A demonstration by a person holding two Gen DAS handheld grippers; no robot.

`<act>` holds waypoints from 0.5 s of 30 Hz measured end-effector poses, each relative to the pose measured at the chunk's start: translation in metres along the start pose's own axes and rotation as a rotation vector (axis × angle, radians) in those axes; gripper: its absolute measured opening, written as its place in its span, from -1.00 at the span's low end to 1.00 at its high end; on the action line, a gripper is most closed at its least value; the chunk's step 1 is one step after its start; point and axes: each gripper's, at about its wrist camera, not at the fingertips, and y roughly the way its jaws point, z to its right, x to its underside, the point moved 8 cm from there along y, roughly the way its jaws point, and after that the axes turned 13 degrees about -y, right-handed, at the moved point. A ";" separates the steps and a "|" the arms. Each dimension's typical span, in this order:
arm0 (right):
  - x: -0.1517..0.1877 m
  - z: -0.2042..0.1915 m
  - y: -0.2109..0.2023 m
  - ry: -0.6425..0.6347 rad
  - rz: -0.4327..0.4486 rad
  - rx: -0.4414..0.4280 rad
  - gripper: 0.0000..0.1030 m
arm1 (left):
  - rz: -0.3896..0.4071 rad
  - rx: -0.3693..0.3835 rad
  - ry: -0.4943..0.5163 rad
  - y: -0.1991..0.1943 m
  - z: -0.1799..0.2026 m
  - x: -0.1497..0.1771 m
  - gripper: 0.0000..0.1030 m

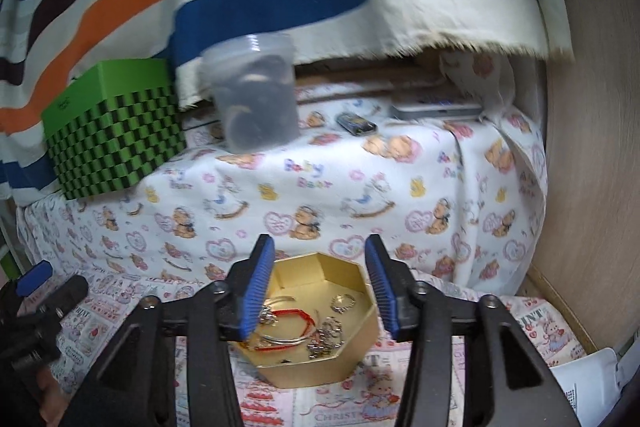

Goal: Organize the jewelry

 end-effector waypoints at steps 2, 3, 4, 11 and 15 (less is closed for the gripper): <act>-0.003 -0.011 -0.005 -0.014 0.026 -0.025 0.34 | 0.040 -0.017 0.005 -0.009 -0.004 -0.003 0.99; -0.005 -0.018 -0.008 -0.036 0.037 -0.029 0.43 | 0.058 -0.025 0.011 -0.012 -0.004 -0.004 0.99; -0.006 -0.024 -0.010 -0.059 0.050 -0.028 0.48 | 0.064 -0.033 0.023 -0.013 -0.003 -0.003 0.99; -0.006 -0.049 -0.019 -0.096 0.091 -0.015 0.68 | 0.063 -0.073 0.052 -0.011 -0.001 -0.001 0.99; -0.001 -0.054 -0.015 -0.129 0.076 0.000 0.69 | 0.051 -0.076 0.037 -0.009 -0.004 -0.001 0.99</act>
